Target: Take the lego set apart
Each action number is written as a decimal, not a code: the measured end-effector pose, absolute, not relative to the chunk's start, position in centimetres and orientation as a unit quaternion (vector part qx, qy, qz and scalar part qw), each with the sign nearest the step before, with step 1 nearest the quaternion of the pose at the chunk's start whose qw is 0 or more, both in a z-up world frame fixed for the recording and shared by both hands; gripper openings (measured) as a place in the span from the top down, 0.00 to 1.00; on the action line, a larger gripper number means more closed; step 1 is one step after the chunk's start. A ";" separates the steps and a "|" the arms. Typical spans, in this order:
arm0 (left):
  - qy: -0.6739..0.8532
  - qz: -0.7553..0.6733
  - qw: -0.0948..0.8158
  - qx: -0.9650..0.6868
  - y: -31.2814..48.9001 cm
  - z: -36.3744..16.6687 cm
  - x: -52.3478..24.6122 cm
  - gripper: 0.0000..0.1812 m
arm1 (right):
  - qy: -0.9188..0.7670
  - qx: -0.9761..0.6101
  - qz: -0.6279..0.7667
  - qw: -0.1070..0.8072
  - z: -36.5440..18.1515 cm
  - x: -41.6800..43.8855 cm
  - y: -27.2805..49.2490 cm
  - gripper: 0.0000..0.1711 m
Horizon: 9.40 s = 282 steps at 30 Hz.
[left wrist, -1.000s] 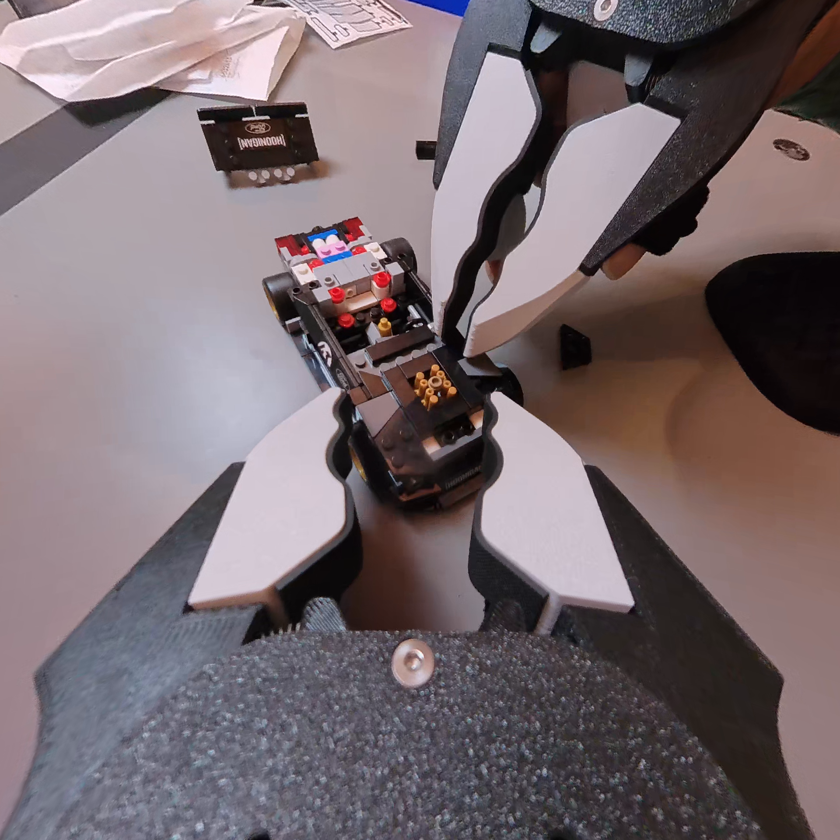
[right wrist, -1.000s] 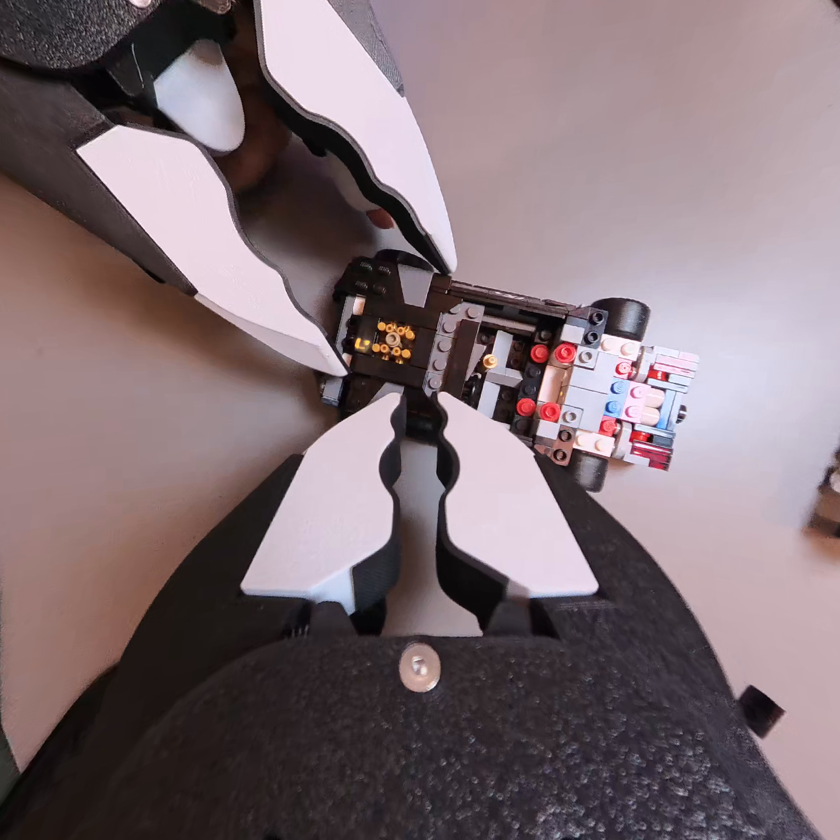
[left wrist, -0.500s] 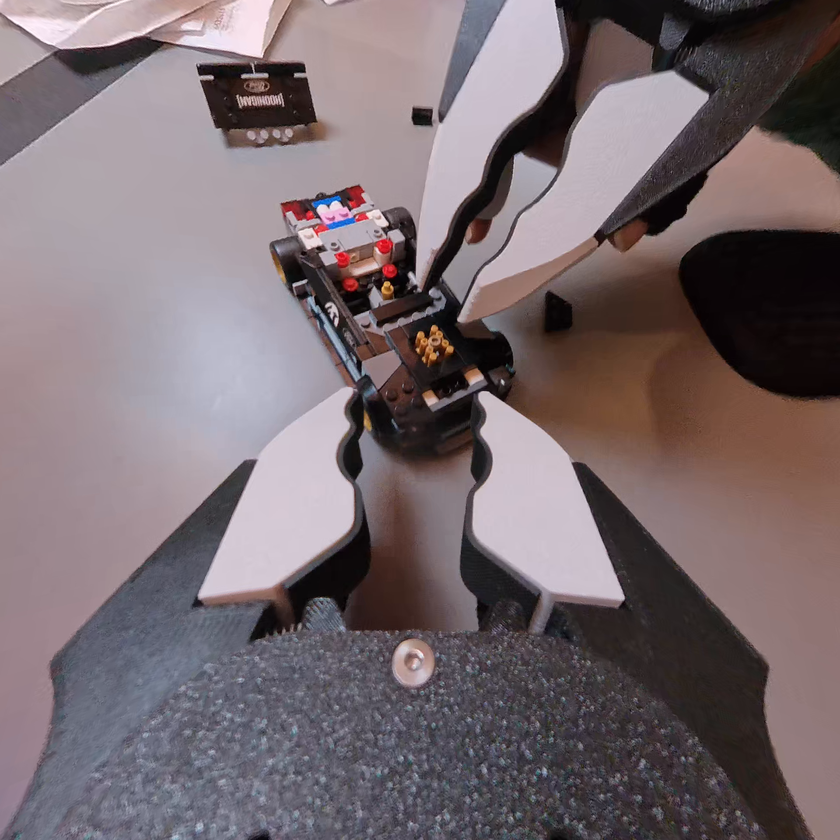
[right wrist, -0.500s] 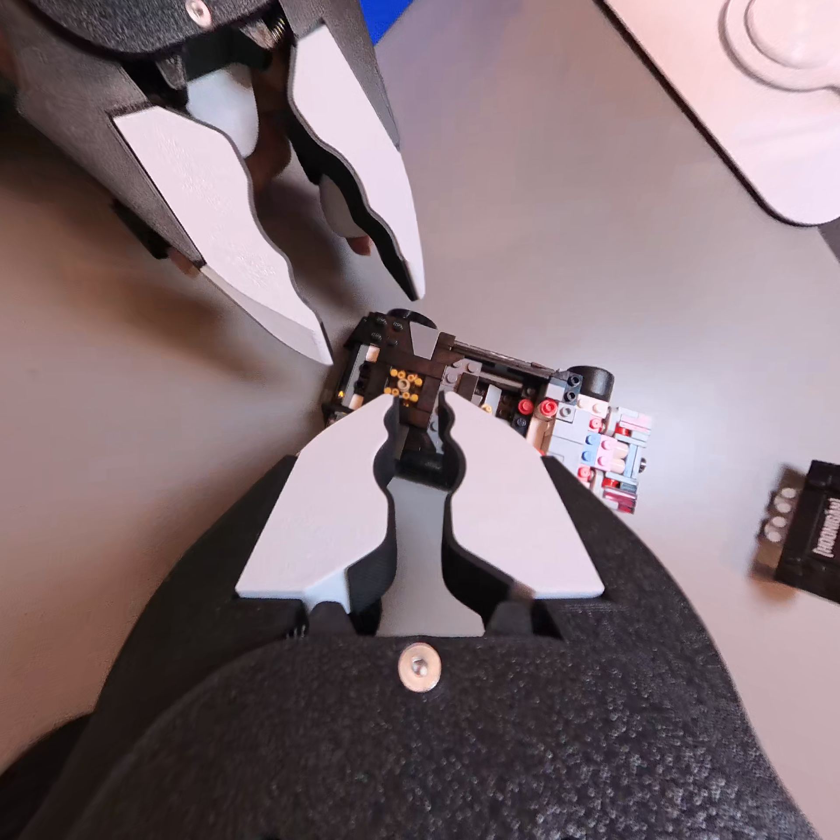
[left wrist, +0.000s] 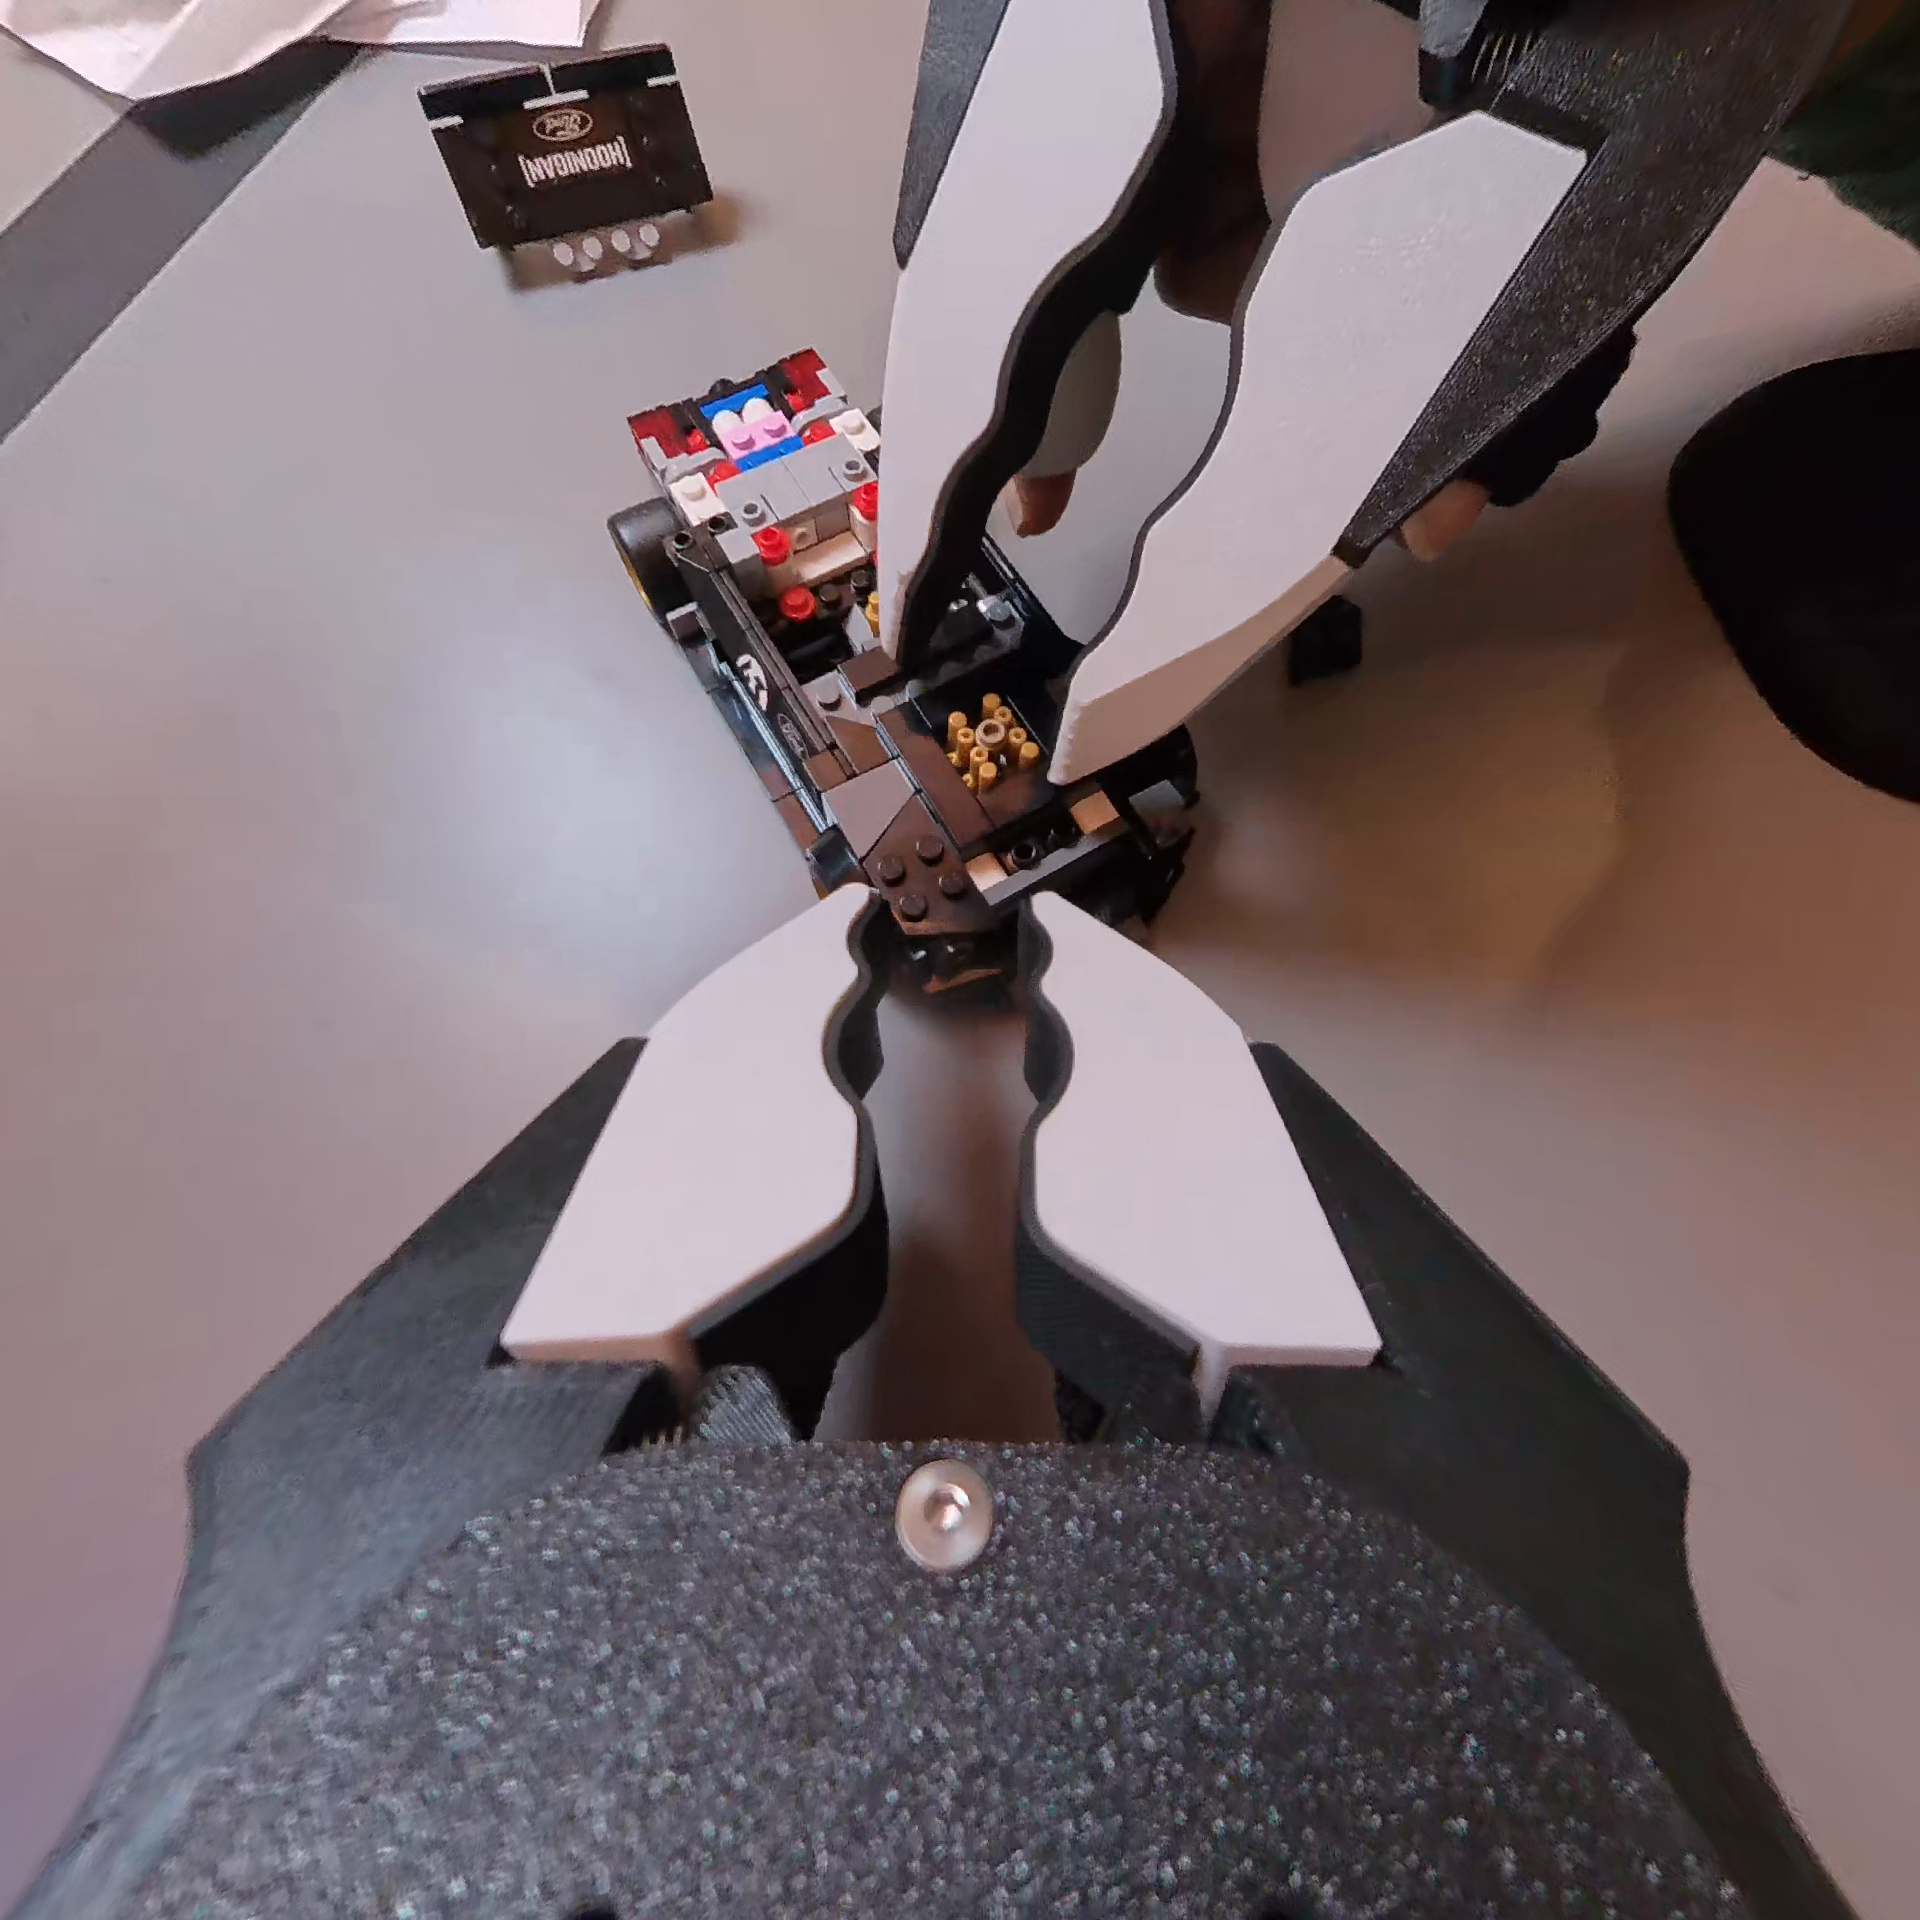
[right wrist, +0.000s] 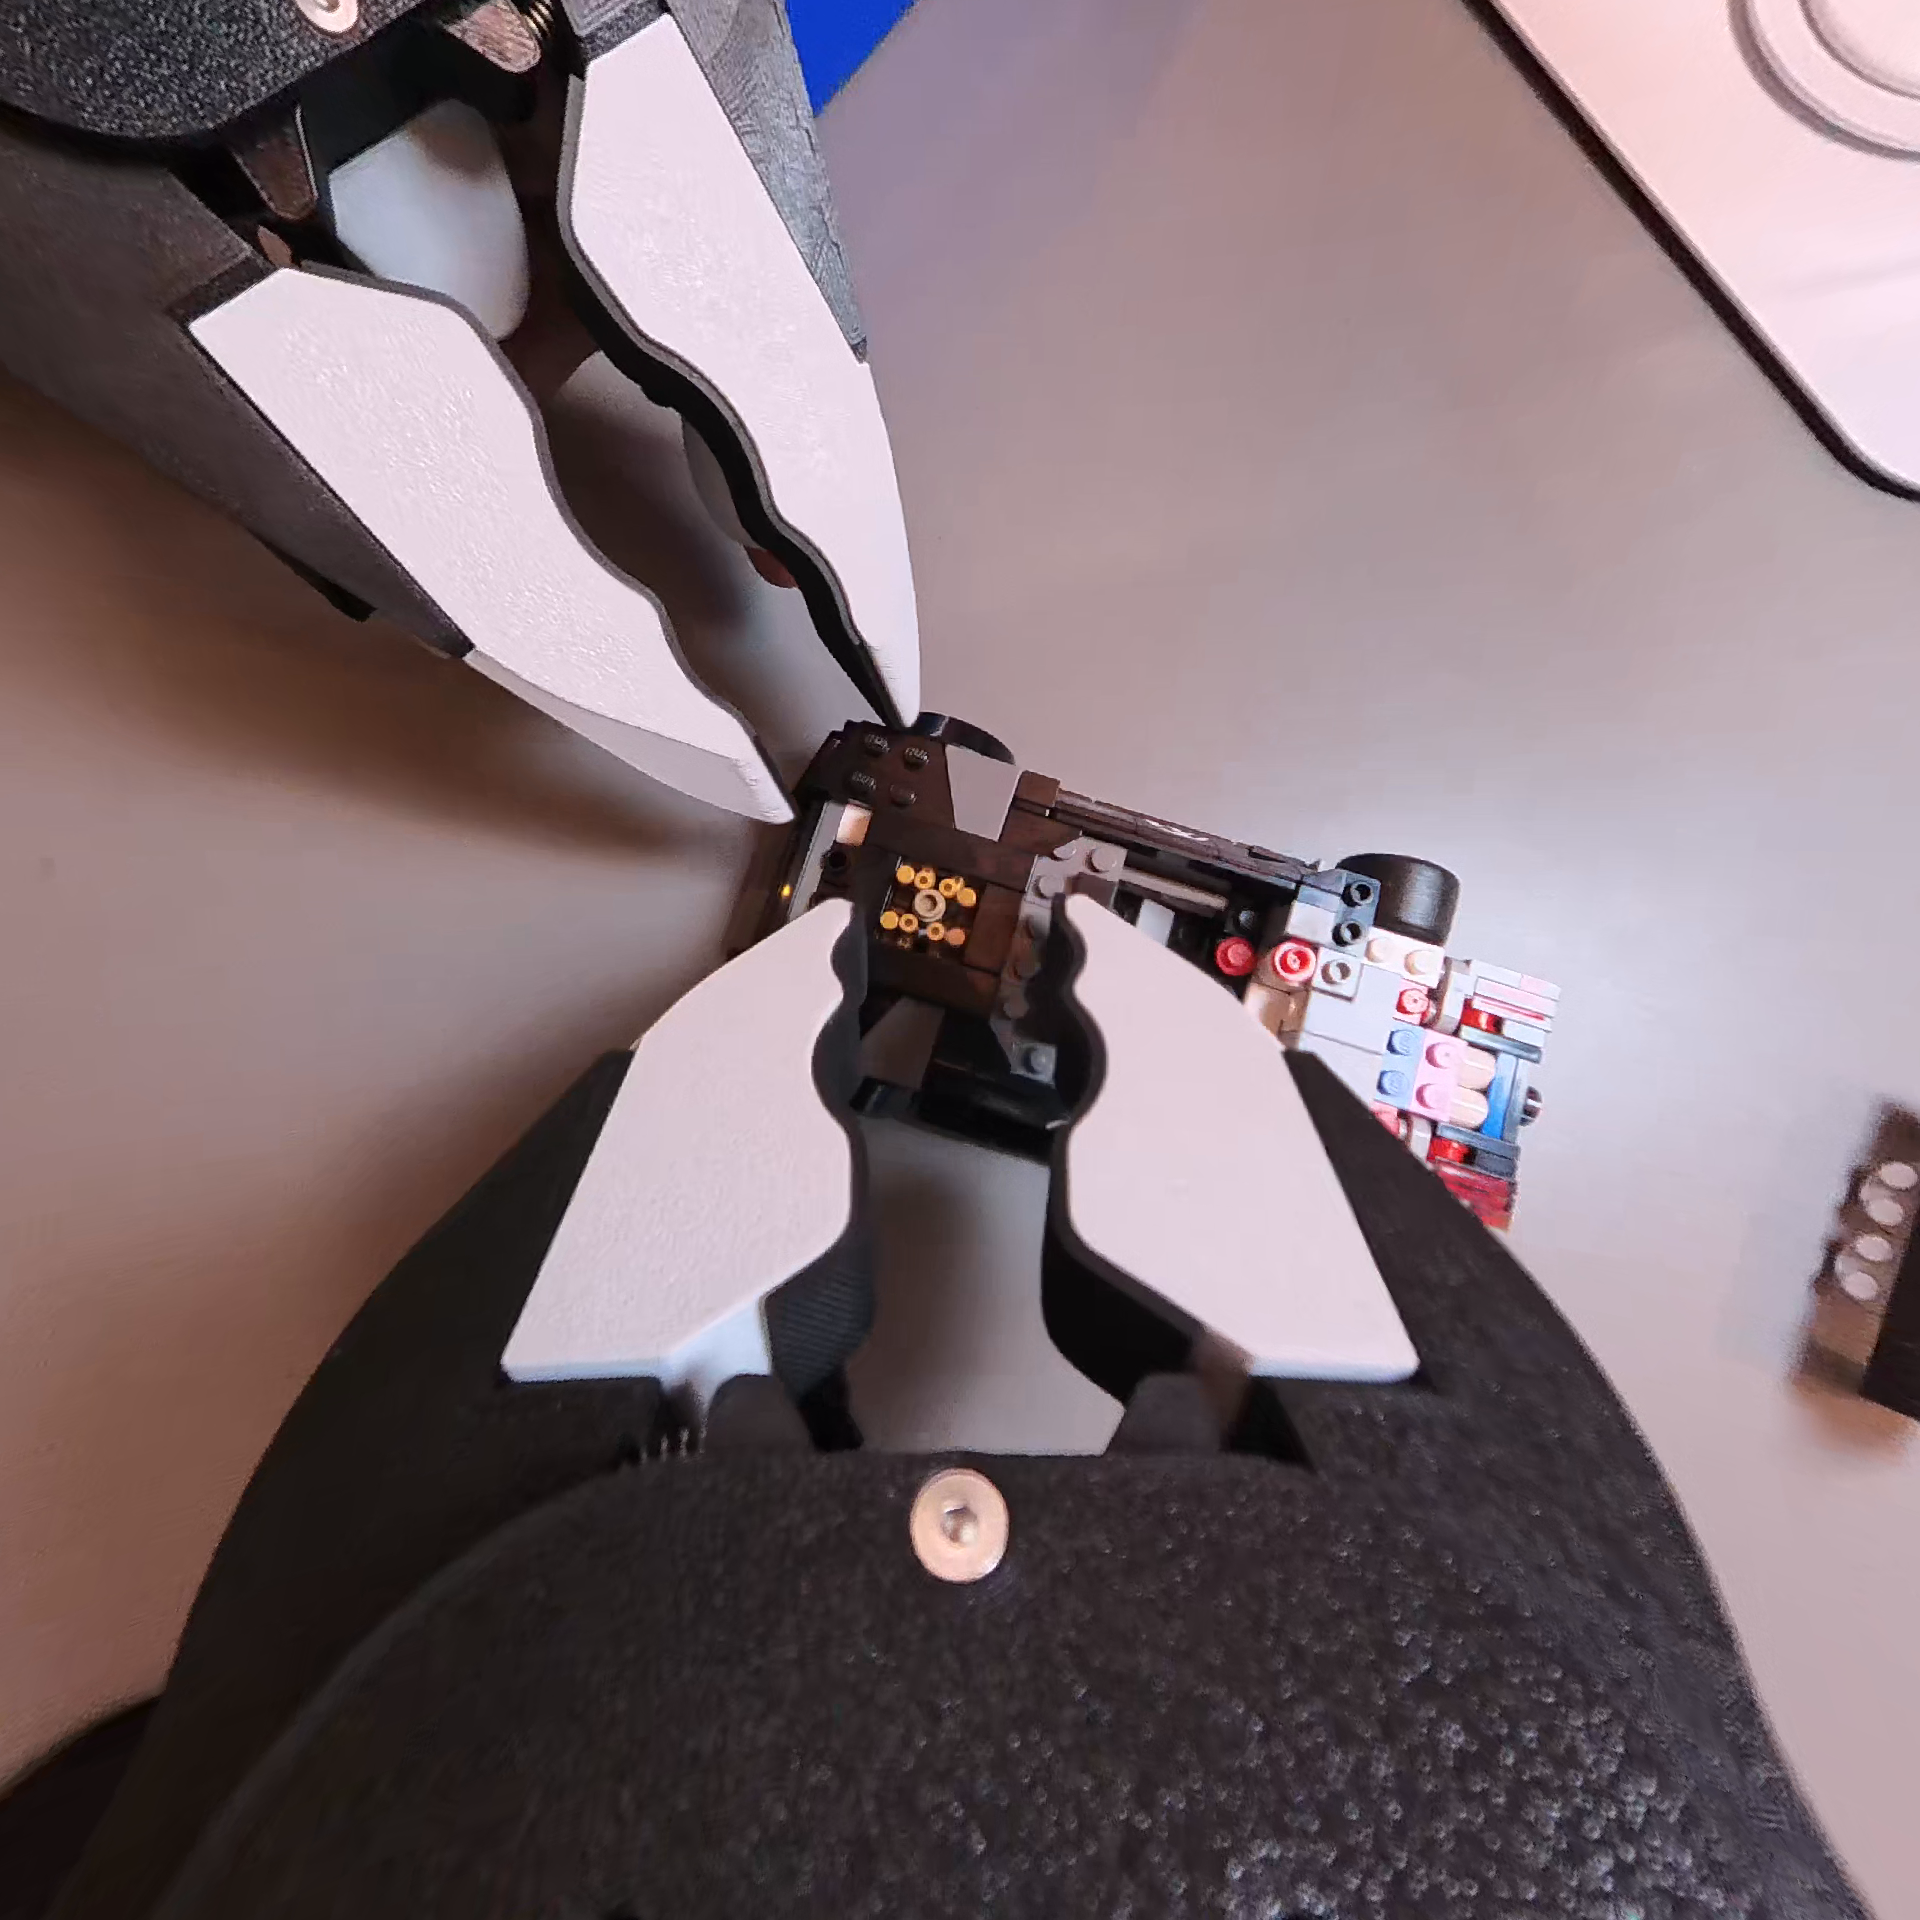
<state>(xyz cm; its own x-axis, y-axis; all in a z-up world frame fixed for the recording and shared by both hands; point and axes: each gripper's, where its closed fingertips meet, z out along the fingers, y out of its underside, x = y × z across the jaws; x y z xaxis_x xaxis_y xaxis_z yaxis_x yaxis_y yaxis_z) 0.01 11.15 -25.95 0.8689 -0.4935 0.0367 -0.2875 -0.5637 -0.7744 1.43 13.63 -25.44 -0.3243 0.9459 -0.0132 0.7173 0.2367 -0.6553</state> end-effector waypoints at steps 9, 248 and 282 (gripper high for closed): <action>0.230 -0.093 0.408 -0.878 11.3 -26.0 -0.1 0.89 | -0.743 -0.565 0.309 0.182 -25.6 1.8 13.2 0.81; 0.239 -0.158 0.409 -0.866 11.7 -26.6 0.4 0.88 | -0.895 -0.320 0.208 0.231 -27.1 3.8 17.6 0.88; 0.171 -0.138 0.539 -0.813 11.8 -22.7 -1.7 0.86 | -0.735 -0.473 0.360 0.327 -21.1 2.0 15.9 0.79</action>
<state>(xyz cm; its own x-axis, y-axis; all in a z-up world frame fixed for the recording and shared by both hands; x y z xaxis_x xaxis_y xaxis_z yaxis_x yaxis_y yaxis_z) -1.72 11.83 -22.70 0.9034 -0.4268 0.0405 -0.1286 -0.3599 -0.9241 1.95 15.88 -21.12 -0.3385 0.9306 0.1396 0.4597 0.2930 -0.8384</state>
